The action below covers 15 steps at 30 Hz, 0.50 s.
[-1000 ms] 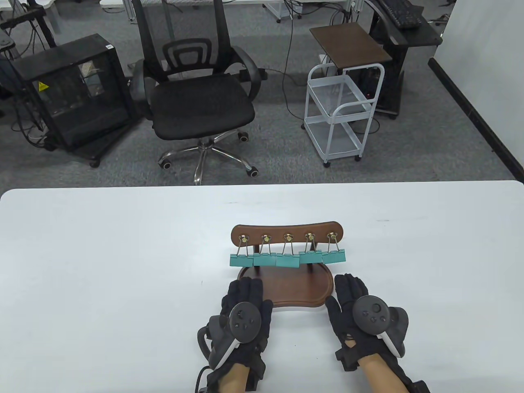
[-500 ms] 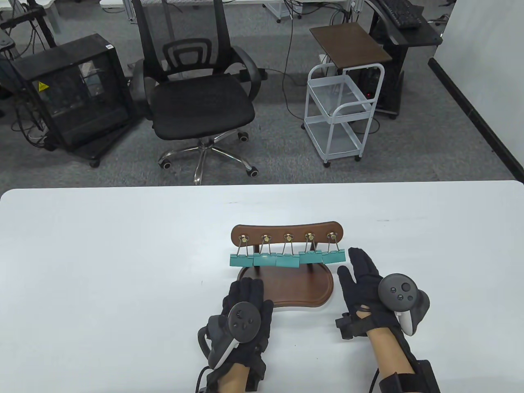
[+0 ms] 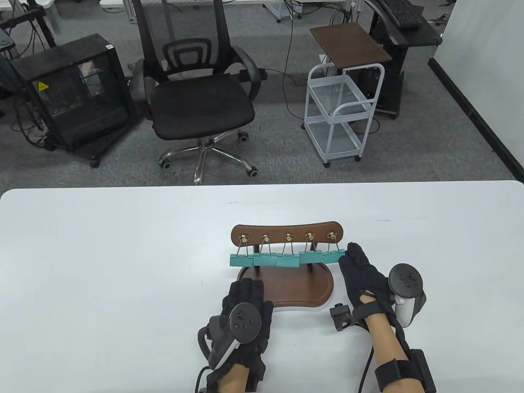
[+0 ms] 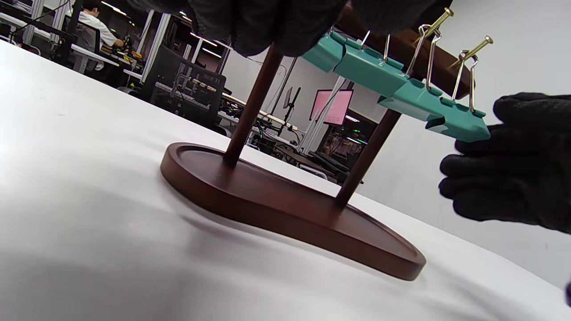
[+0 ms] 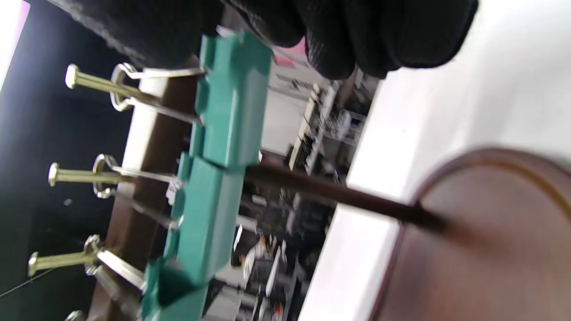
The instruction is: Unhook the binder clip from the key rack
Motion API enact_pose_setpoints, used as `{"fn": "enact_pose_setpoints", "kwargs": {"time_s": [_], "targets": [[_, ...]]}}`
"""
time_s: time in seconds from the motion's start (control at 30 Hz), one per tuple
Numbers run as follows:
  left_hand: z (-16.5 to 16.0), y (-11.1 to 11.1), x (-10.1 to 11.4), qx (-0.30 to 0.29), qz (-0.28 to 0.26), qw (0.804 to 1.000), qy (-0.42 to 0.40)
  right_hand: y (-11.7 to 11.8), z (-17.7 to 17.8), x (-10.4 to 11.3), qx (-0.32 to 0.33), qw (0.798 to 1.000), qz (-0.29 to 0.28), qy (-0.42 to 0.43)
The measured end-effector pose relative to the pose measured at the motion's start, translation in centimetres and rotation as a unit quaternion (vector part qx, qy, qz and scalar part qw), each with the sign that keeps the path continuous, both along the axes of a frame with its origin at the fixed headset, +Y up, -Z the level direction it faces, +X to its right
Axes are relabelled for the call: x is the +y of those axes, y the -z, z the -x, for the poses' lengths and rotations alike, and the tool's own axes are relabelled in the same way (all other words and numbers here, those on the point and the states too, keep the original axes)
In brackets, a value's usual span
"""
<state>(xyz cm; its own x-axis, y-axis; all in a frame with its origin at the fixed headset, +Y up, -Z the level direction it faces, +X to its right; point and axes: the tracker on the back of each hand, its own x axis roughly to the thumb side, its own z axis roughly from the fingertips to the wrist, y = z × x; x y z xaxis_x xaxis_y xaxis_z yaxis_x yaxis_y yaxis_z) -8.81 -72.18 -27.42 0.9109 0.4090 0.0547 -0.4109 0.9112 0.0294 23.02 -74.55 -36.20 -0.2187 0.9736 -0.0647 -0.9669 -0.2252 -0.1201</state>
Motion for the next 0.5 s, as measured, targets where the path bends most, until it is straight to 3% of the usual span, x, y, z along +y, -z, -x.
{"fn": "enact_pose_setpoints", "kwargs": {"time_s": [0.07,0.5], "targets": [[0.01,-0.01,0.01,0.001,-0.002,1.0,0.0,0.19,0.08,-0.18,0.024,1.0,0.005,0.007],[0.18,0.0,-0.07,0.004,0.002,1.0,-0.009,0.36,-0.34,0.1,0.022,1.0,0.009,0.019]]}}
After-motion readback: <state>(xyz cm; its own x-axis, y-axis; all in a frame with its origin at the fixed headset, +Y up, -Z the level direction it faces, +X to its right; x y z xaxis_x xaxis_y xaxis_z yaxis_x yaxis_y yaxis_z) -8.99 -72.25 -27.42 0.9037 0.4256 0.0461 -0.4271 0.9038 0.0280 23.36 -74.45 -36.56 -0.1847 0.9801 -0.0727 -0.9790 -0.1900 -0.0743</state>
